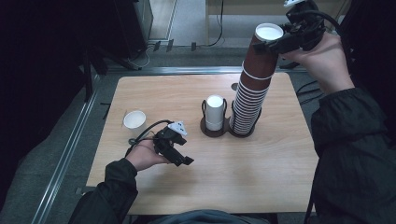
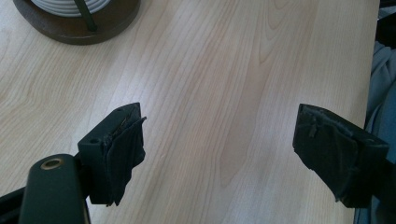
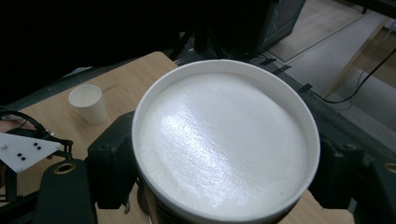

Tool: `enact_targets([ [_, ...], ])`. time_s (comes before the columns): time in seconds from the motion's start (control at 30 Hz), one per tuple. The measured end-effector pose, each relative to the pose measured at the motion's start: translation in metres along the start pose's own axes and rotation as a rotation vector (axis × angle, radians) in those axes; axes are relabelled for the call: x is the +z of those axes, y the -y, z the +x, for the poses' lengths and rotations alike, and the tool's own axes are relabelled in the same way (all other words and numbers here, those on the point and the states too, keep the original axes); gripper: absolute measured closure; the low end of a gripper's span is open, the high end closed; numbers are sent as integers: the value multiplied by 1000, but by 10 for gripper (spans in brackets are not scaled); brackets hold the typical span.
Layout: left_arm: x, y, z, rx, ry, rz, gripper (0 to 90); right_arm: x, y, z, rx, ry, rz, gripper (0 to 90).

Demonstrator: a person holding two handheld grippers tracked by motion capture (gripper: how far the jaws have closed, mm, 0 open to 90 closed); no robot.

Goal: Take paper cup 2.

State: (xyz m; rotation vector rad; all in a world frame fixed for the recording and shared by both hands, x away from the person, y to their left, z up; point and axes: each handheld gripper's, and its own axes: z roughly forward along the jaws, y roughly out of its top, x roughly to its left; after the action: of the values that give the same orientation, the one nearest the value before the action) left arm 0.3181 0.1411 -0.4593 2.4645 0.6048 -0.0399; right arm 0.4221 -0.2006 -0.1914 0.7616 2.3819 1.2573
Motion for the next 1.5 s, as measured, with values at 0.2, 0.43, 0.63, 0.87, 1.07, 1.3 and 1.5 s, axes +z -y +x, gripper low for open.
enact_targets([
  [0.2,0,0,1,2,1,2,163,-11,-13,2,-19,8,-20,231],
  [0.43,-1,1,2,-6,2,-4,164,-27,-32,10,-57,24,-44,231],
  [0.63,-1,1,3,-9,2,-5,163,-44,-42,20,-79,6,-90,231],
  [0.87,-2,1,4,-29,26,-2,163,-53,-46,45,-128,-69,-105,231],
  [1.07,-9,3,8,-41,20,-25,163,-38,-34,66,-130,-149,-80,231],
  [1.3,-17,6,13,-48,18,-60,163,-24,-20,88,-167,-213,-69,231],
  [1.5,-21,8,15,-48,14,-71,163,-12,-1,94,-175,-259,-63,231],
])
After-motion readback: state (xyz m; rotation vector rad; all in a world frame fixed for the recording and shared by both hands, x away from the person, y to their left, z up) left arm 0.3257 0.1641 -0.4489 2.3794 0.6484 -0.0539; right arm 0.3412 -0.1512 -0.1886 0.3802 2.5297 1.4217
